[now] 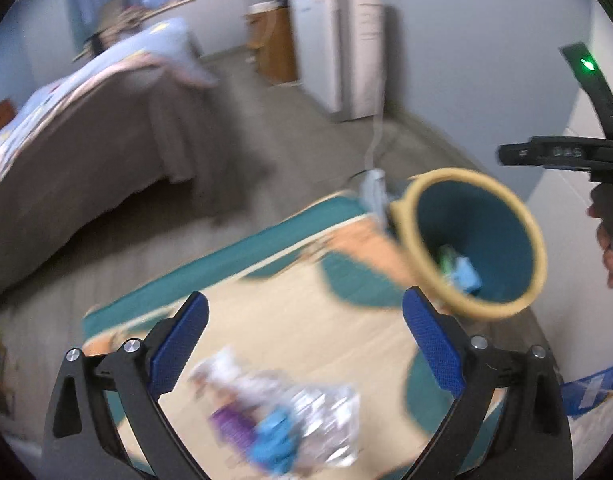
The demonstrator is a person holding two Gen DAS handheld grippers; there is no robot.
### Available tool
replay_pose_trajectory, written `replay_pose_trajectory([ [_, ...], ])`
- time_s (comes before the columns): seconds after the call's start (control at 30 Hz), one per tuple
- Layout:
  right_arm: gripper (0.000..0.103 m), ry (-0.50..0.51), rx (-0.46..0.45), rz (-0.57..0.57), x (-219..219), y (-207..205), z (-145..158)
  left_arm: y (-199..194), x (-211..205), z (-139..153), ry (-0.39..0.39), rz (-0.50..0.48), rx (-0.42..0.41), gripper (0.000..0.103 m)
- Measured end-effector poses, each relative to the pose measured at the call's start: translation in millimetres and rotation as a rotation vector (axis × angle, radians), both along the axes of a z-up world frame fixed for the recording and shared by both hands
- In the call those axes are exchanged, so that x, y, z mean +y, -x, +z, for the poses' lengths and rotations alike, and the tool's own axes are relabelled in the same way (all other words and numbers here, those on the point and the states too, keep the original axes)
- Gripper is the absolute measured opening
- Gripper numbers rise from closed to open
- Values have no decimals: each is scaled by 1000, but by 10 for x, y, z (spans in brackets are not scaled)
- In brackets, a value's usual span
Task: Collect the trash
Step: 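Open both tools to drop the box and mask into the bin, then move both tools back over the remaining trash on the cushion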
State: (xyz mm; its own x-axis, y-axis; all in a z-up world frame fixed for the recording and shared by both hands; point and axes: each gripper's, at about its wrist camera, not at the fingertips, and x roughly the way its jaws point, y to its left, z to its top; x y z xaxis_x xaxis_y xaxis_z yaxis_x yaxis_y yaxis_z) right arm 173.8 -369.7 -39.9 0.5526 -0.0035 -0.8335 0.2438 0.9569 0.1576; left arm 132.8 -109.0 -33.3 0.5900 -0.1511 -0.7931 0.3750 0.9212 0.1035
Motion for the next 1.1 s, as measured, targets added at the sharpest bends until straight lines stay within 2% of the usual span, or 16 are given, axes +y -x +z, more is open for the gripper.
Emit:
replay_pose_trajectory([
  [0.23, 97, -62, 48, 137, 763, 72, -84, 323, 834, -18, -38, 173, 40, 96],
  [0.3, 97, -63, 70, 169, 1012, 125, -140, 421, 997, -34, -28, 208, 59, 96],
  [0.43, 97, -24, 110, 246, 1514, 237, -261, 642, 1291, -99, 43, 245, 80, 96],
  [0.57, 97, -14, 165, 293, 1971, 349, -481, 646, 1532, -210, -26, 290, 58, 96],
  [0.73, 97, 1, 223, 355, 2466, 394, -750, 612, 1923, -282, -11, 362, 77, 96],
  [0.83, 92, -26, 250, 372, 2674, 384, -856, 603, 2057, -335, -30, 383, 81, 96],
  [0.97, 73, -80, 302, 399, 2875, 366, -1010, 588, 2151, -403, -27, 382, 99, 96],
  [1.03, 56, -93, 331, 411, 2947, 355, -1101, 581, 2154, -443, -41, 373, 105, 96],
  [1.1, 24, -122, 361, 419, 2985, 358, -1171, 574, 2142, -469, -47, 369, 113, 96],
])
